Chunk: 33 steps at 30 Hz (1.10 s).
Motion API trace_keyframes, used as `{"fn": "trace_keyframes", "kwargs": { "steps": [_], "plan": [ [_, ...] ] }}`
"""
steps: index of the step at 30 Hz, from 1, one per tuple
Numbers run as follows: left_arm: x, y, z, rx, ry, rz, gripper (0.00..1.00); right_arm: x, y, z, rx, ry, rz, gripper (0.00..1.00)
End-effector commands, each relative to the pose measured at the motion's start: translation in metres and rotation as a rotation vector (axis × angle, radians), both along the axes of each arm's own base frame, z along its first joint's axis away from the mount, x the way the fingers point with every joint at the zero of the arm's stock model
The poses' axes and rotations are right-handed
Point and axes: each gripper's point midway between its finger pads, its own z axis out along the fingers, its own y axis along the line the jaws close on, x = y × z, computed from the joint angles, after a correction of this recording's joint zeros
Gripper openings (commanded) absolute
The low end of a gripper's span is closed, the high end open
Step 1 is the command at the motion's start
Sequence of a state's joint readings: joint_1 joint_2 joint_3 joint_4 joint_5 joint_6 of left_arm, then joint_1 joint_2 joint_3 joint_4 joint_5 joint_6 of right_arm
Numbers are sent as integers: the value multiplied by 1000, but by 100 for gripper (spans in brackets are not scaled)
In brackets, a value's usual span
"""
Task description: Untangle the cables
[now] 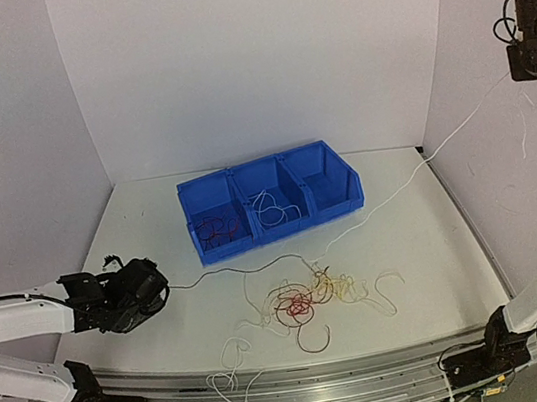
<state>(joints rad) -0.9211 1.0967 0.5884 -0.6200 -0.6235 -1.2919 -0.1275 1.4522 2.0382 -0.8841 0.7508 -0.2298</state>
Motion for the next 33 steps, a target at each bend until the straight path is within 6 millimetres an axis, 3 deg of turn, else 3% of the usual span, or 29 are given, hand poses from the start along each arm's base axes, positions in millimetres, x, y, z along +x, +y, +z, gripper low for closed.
{"fn": "trace_keyframes", "kwargs": {
  "steps": [1, 7, 9, 11, 14, 20, 23, 27, 31, 33],
  "plan": [
    [-8, 30, -5, 14, 77, 117, 0, 13, -7, 3, 3, -9, 18, 0],
    [-8, 51, -7, 27, 131, 193, 0, 20, -5, -3, 25, -6, 39, 0],
    [-2, 48, -4, 14, 119, 179, 0, 22, 3, -4, 66, -30, 82, 0],
    [7, 37, 2, 2, 96, 122, 0, 25, 25, -7, 180, -88, 190, 0],
    [26, 12, 15, -34, 32, 7, 0, 27, 74, -4, 415, -184, 407, 0],
    [52, -50, 46, -114, -84, -315, 1, 31, 158, 23, 891, -294, 743, 0],
    [53, -82, 61, -180, -146, -489, 7, 38, 183, 39, 1064, -321, 850, 0],
    [45, -113, 69, -261, -184, -662, 25, 52, 213, 60, 1140, -368, 987, 0],
    [39, -129, 68, -296, -180, -737, 78, 62, 256, 85, 1152, -387, 1116, 0],
    [37, -132, 69, -302, -182, -747, 96, 65, 276, 100, 1159, -402, 1169, 0]
  ]
}}
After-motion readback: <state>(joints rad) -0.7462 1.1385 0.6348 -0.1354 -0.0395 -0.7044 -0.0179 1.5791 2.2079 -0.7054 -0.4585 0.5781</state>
